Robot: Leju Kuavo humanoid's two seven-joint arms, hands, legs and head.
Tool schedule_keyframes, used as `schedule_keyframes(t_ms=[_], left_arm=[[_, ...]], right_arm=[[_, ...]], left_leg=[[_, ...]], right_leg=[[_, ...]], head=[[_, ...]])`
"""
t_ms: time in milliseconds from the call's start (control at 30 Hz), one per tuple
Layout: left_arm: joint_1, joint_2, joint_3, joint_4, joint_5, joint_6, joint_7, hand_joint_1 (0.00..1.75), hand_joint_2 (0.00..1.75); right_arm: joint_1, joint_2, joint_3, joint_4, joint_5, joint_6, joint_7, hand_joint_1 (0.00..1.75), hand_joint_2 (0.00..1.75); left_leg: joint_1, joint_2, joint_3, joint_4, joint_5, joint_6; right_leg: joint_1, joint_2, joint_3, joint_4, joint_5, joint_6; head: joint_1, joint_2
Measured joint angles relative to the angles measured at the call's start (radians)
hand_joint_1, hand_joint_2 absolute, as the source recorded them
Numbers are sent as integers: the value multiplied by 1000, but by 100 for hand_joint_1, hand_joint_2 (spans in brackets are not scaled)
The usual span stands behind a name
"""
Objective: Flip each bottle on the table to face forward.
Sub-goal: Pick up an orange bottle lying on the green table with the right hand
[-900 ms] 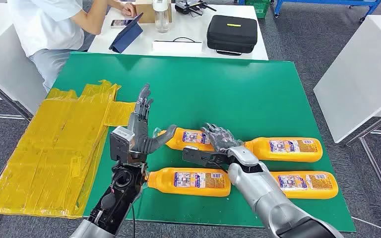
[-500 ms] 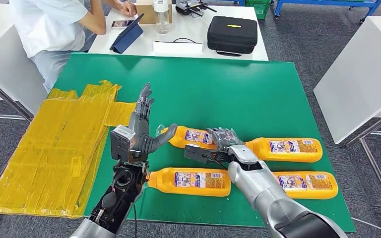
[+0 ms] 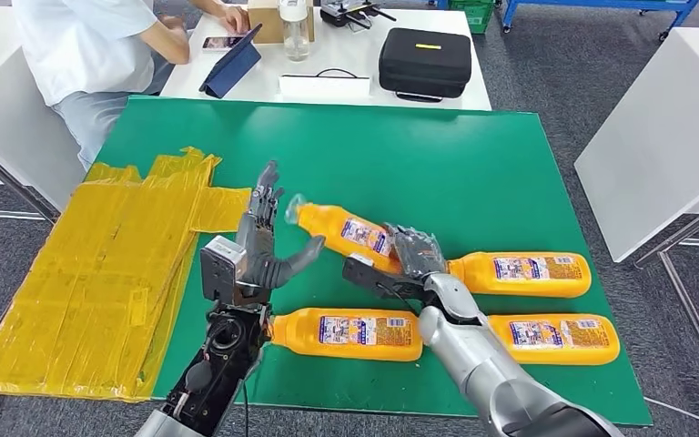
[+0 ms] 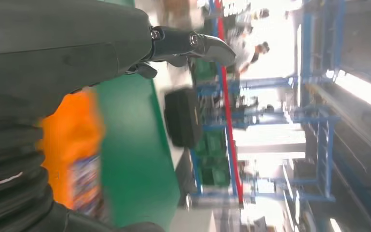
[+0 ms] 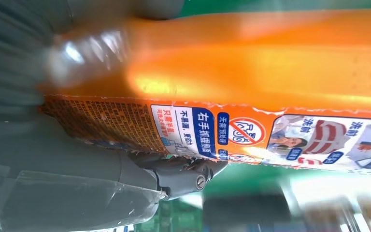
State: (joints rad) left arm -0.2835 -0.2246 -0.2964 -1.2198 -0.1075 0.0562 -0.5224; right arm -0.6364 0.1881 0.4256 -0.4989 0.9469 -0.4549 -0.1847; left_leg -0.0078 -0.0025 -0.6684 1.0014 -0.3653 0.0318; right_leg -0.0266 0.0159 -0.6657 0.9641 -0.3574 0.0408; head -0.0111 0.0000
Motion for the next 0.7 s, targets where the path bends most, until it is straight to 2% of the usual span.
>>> schedule_keyframes(t_ms=[67,133,267,400,667,700], left_arm=[[14,0,-5,-22,-5,-32,8,0,175],[21,0,-13,-42,-14,-50,19,0,175],[23,0,-25,-63,-18,-65,29,0,175],[22,0,-34,-68,5,-105,47,0,175],[20,0,-36,-68,12,-113,53,0,175],[14,0,-38,-68,13,-116,60,0,175]], right_arm=[[26,6,-44,-64,-107,-57,-101,175,175],[46,9,-86,-126,-198,-74,-181,175,175],[70,11,-140,-204,-270,-76,-236,175,175],[102,15,-181,-266,-438,-68,-354,175,175],[111,17,-194,-286,-498,-60,-385,175,175],[120,18,-206,-309,-551,-43,-403,175,175]], left_leg=[[0,0,-1,0,0,0],[0,-1,-1,0,0,0],[0,-1,-2,0,-1,0],[0,-1,-2,0,0,0],[0,-1,-2,0,0,0],[0,-1,-2,0,0,0]], right_leg=[[0,0,-1,0,0,0],[0,-1,-1,0,-1,0],[0,0,-1,0,-1,0],[0,-1,-2,0,-1,0],[0,-1,-2,0,-1,0],[0,-1,-2,0,-1,0]], head=[[0,0],[0,0],[0,0],[0,0],[0,0],[0,0]])
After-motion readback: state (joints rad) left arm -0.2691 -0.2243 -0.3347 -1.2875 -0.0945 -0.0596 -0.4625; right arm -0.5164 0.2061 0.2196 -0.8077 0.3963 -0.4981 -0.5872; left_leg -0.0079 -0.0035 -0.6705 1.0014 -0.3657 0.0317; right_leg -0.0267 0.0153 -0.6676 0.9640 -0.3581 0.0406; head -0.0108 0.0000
